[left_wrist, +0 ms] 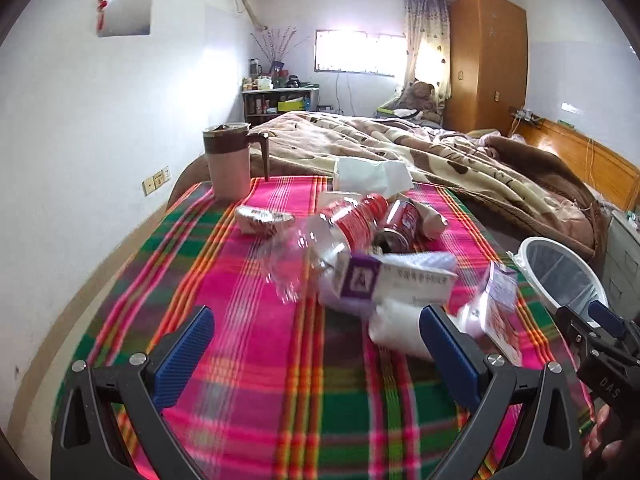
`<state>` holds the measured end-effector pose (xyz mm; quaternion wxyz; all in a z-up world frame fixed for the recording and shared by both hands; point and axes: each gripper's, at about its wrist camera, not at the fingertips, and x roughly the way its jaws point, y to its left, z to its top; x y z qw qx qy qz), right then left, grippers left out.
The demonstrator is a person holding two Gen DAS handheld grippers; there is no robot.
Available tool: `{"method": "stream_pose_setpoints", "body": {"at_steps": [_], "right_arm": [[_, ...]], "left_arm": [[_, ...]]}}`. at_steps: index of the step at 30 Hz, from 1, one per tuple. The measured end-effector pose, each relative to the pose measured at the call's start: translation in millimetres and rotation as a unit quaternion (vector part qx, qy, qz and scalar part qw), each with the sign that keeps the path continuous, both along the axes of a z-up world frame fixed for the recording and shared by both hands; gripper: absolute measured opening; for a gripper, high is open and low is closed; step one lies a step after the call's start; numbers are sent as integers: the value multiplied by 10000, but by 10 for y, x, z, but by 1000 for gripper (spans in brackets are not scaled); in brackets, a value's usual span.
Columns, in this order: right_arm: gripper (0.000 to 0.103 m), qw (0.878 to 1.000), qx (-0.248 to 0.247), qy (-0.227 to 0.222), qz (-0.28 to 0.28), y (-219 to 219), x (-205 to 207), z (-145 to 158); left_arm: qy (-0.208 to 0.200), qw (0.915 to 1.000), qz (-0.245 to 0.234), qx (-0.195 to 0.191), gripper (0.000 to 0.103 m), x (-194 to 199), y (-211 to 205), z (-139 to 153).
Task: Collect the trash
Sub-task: 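Reach the left tool to the clear bottle while the right tool reaches the purple carton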
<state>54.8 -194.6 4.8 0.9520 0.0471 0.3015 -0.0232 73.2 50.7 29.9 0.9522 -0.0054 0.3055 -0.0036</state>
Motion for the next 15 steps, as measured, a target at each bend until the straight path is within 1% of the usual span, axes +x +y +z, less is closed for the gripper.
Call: {"method": "stream_pose_setpoints", "body": {"at_steps": [3,5,7,9,11,14,15], "right_arm": [[82,9997,221,145,-9,-20,139,-15],[82,9991,387,193,-16,-29,216,-18],[82,9988,412,243,-78,-17,322,-16],[82,9984,447,333,-81,2,420,-28],[82,9976,553,428,-1,36,521,-53],[82,9969,562,545,9,83,622,-104],[82,9966,561,598,8,84,648,-116]], "left_arm": [[132,9998,-67,-112,103,196,83,10],[109,9997,-159,-155,103,291,121,25],[286,9993,-241,-92,103,445,136,-1],[477,9983,-289,-161,103,585,184,-45],[544,9979,-308,-193,103,678,222,-75],[603,9976,-332,-91,103,813,244,-106],[680,9971,-328,-50,103,865,250,-123]]}}
